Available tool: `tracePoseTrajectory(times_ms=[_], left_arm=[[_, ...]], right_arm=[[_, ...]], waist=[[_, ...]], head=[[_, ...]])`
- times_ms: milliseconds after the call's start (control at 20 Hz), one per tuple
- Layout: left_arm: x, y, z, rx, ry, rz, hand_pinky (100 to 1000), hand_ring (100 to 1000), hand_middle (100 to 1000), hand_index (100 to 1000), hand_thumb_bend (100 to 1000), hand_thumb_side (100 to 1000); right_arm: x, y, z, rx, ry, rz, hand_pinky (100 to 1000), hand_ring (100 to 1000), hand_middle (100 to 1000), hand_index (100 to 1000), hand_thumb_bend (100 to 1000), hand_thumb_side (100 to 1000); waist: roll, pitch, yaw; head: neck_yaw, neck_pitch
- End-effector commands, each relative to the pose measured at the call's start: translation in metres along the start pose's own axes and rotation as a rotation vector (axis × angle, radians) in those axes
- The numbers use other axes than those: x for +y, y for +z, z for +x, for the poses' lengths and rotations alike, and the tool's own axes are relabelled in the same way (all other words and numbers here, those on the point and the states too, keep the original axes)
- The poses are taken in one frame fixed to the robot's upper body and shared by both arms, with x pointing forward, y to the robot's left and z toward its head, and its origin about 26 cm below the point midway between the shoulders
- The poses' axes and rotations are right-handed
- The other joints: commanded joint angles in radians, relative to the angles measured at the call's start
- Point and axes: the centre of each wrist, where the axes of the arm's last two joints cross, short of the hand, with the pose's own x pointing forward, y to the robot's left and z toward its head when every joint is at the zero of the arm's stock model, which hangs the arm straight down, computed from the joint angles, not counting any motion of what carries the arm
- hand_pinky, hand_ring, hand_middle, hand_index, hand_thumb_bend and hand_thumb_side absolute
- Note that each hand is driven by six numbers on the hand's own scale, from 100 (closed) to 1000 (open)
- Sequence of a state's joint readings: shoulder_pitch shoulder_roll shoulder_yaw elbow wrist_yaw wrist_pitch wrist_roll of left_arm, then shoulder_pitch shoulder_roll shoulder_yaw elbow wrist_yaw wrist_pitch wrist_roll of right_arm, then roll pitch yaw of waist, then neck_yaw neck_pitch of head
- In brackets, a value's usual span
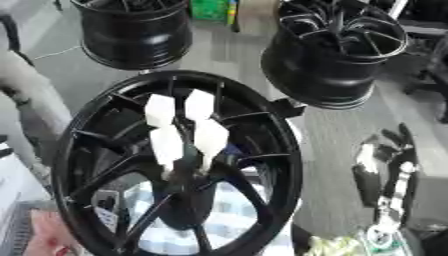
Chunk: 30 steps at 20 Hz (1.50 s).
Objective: Pull the pin out of the wheel hub.
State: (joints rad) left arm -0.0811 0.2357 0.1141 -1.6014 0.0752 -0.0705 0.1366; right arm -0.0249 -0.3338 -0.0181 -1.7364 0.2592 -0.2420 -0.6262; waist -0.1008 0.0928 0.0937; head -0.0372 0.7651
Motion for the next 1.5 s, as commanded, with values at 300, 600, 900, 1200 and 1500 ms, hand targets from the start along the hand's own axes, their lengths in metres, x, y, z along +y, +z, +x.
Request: tracePoseTrajectory(times_ms=[300, 600, 900, 1200, 1500], left_arm=[[0.002, -0.006, 0.009, -0.035, -0.015, -0.022, 744, 799, 794, 863, 100, 836], [0.002, -0.006, 0.010, -0.037, -0.020, -0.034, 744, 799, 794, 863, 100, 836], [0.000, -0.007, 0.011, -0.041, -0.025, -0.053, 744, 800, 794, 864, 100, 837], [-0.002, -0.008, 0.012, -0.045, -0.026, -0.072, 745, 800, 794, 864, 100, 838], [-0.005, -0.008, 0.012, -0.047, -0.025, -0.095, 744, 795, 787, 864, 100, 839]], right_arm=[[-0.049, -0.074, 0.085, -0.484, 0.192, 0.528, 720, 722, 821, 973, 100, 365], [-0.053, -0.089, 0.099, -0.523, 0.252, 0.927, 741, 764, 845, 969, 100, 225], [-0.044, -0.095, 0.109, -0.508, 0.303, 1.139, 754, 797, 868, 969, 100, 202], [-0.031, -0.099, 0.119, -0.540, 0.296, 1.210, 754, 800, 864, 969, 100, 277], [-0.017, -0.099, 0.128, -0.569, 0.253, 1.241, 749, 799, 868, 969, 100, 367]], waist=[[0.000, -0.006, 0.003], [-0.003, -0.006, 0.010], [-0.007, -0.003, 0.021], [-0.010, 0.001, 0.029], [-0.012, 0.004, 0.036]], head=[[-0.003, 0.005], [-0.008, 0.005], [-0.014, 0.005], [-0.015, 0.005], [-0.018, 0.005]])
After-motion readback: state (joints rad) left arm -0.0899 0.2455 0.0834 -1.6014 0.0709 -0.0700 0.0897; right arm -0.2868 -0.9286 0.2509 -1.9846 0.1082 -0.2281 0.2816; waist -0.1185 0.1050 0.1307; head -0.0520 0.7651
